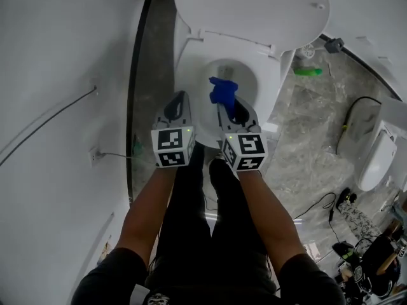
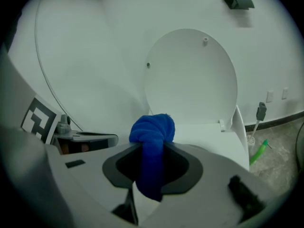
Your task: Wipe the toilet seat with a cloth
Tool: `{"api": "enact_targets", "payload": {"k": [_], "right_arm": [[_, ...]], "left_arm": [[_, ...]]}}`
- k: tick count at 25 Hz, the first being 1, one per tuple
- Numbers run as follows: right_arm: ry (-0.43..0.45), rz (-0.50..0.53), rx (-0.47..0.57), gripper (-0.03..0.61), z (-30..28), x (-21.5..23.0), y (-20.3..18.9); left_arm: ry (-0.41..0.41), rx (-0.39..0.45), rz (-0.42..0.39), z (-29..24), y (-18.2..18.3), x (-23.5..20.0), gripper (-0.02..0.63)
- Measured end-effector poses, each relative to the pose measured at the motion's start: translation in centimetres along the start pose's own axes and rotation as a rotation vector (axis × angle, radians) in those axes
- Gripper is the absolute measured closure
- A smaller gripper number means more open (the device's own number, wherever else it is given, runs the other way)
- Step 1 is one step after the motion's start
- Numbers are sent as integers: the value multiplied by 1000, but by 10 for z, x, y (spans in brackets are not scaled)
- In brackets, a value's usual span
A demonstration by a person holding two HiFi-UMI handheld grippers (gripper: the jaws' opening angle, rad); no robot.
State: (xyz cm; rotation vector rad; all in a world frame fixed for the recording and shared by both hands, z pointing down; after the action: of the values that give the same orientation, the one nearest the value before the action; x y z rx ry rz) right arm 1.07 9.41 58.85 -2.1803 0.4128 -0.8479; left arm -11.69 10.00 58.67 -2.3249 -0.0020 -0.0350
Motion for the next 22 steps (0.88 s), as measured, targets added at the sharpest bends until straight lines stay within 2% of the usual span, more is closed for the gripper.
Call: {"api": "enact_targets", "payload": {"k": [6, 12, 18, 22], "right_arm": [[-54, 16, -42, 482, -71, 27, 13], [-92, 54, -102, 482, -137, 51, 18], [-154, 23, -196, 482, -170, 74, 5], [-181, 32, -214, 482, -172, 85, 3]], "left_arm": [[-68, -22, 45, -62, 20, -15, 604], [-100, -27, 8, -111, 35, -13, 604], [-92, -79, 38, -139, 29, -26, 604], [-98, -103, 53, -144, 24, -27, 604]]}}
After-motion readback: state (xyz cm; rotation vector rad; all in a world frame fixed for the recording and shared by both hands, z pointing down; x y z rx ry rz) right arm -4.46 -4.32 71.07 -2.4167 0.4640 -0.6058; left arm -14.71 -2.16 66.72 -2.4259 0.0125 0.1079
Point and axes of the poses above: the fingertips, and each gripper's own axes: z backward along the fingers, x to its right, y out of its top, the point moved 2 cm from there along z, backward along the fingers, and after that the axes turned 11 degrees about y, right-handed, at the moved point
